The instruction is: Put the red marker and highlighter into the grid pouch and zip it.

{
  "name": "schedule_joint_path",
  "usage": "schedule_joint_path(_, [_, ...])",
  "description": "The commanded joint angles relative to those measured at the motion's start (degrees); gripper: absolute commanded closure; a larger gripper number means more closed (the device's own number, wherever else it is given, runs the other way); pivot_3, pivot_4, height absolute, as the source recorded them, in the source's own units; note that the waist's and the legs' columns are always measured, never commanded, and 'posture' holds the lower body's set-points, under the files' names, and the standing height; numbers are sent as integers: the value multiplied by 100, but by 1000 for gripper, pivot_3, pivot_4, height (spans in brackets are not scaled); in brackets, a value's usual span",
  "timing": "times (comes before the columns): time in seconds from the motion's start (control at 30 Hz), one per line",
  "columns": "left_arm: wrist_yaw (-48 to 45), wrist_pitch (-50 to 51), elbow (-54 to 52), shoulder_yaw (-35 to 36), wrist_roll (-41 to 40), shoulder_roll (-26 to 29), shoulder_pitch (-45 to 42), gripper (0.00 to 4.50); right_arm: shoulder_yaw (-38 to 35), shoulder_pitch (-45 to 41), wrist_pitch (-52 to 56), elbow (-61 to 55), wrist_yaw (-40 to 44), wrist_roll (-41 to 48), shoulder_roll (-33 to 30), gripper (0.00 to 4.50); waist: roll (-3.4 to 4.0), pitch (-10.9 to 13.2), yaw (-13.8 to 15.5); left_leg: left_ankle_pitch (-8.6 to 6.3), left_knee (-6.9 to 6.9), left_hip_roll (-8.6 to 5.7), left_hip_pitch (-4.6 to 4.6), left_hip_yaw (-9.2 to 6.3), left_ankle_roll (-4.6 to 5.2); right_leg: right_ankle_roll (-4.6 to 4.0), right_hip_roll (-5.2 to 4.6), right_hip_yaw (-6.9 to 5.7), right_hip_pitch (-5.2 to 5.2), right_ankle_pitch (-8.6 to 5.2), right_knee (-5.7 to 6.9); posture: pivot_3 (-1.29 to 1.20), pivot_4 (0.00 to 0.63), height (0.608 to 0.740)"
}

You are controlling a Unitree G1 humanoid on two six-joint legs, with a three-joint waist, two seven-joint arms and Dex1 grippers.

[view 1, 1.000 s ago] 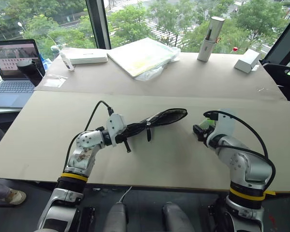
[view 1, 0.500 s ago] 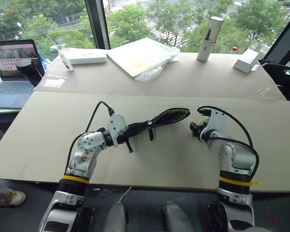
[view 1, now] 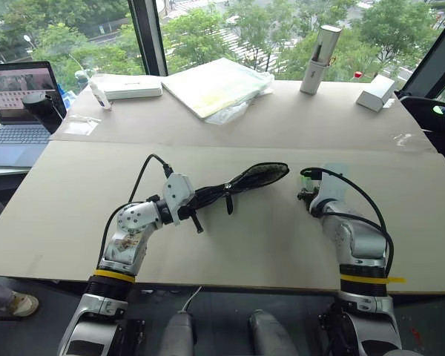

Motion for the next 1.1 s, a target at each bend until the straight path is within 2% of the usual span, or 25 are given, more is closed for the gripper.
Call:
schedule_joint_path(0.03, [-5,-117,-17,108,-44,39,-53,4500,209,121,-222,-38,158,-159,-164,3449,0,0,0,0,0,0,0,0,0,0,0,0,0,0,0,0,150,740])
schedule_joint_path(0.13, [-25,-168,41,106,-35,33,-51,4500,326,135,-477,-104,519,-125,-400,3449,0,0,5,0,1,0,0,1,0,0,-1,0,0,0,-1,0,150,740])
schedule_joint_path(0.23, [-84,-217,100,95,-42,38,-34,4500,214,-37,-1222,-206,1402,221,-756,3449,0,1,2,0,0,0,-1,2,0,0,-1,2,-2,0,-1,0,150,740])
schedule_joint_path(0.37, [-180,-250,174,82,-50,51,-42,4500,299,-208,-2973,-36,2613,42,-1811,3449,2,5,15,0,0,-3,-4,5,0,3,-3,2,-2,-2,-7,0,150,740])
schedule_joint_path(0.5, [-211,-173,112,84,-68,63,-82,4500,646,12,-4778,84,4056,-223,-2977,3449,1,5,18,0,-8,-2,-1,3,0,9,-2,-1,2,-6,-14,0,150,740])
schedule_joint_path(0.63, [-229,-96,60,93,-91,78,-131,4500,821,172,-5848,168,4824,-405,-3601,3449,0,6,16,0,-8,-2,0,4,0,8,-2,1,2,-4,-16,0,150,740])
schedule_joint_path(0.77, [-245,-72,53,79,-97,76,-163,4500,1059,116,-6552,257,5074,-697,-3757,3449,-1,6,12,0,-7,-2,0,5,0,6,-2,4,1,-4,-13,0,150,740])
schedule_joint_path(1.1, [-259,-35,29,73,-101,63,-174,4500,1552,-139,-7592,615,5073,-1364,-3635,3449,-1,6,43,0,-3,-2,0,5,0,5,-2,2,3,-3,-13,0,150,740])
